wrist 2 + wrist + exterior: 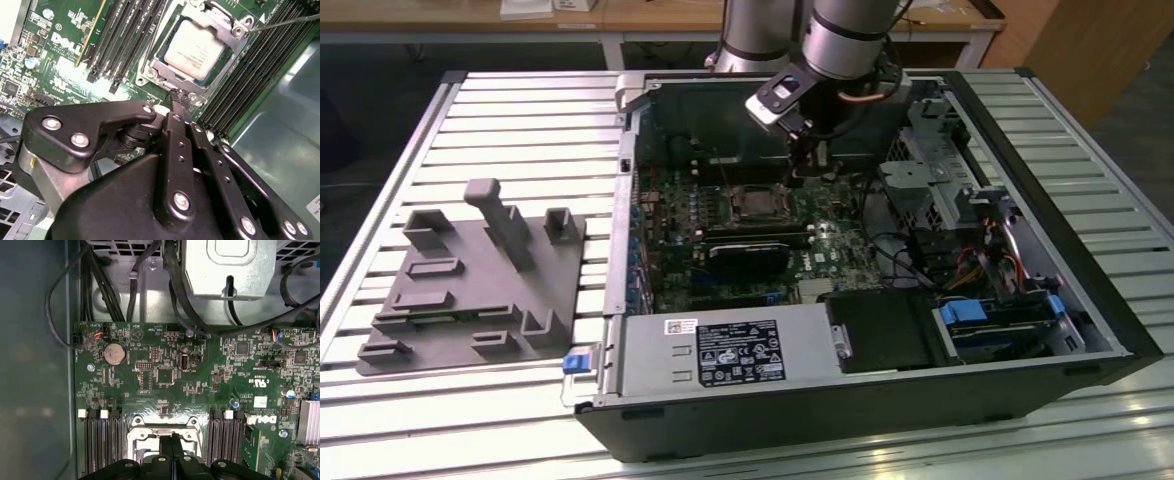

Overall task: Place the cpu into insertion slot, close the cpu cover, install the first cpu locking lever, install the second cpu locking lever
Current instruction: 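Close the cpu cover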

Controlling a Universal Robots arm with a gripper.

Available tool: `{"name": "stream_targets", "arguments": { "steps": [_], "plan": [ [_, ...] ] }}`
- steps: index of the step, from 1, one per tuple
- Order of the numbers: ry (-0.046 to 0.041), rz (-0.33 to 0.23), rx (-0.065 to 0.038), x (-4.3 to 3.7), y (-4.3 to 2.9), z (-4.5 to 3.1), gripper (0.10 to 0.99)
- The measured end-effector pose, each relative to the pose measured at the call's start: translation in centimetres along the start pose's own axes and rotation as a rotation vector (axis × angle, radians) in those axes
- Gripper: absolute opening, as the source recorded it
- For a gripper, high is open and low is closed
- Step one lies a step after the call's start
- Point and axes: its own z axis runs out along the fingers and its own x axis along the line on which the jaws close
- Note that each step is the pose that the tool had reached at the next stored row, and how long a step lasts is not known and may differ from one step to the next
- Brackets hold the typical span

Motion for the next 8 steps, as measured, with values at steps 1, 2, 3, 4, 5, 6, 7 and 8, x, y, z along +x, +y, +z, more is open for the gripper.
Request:
{"name": "stream_targets", "arguments": {
  "steps": [1, 2, 3, 4, 5, 6, 7, 8],
  "plan": [
    [-0.0001, 0.0, 0.0, 0.0, -0.03, 0.0, 0.106],
    [-0.0003, 0.0, 0.0, 0.0, -0.06, 0.0, 0.106],
    [-0.0002, -0.001, -0.001, 0.0, -0.09, 0.02, 0.106],
    [-0.0009, -0.001, -0.005, 0.01, -0.16, 0.06, 0.106],
    [-0.0024, -0.001, -0.013, 0.01, -0.28, 0.09, 0.106],
    [-0.0031, -0.001, -0.022, 0.01, -0.42, 0.13, 0.106],
    [-0.003, -0.001, -0.032, 0.01, -0.61, 0.19, 0.106],
    [-0.0033, -0.001, -0.043, 0.0, -0.79, 0.23, 0.106]
  ]
}}
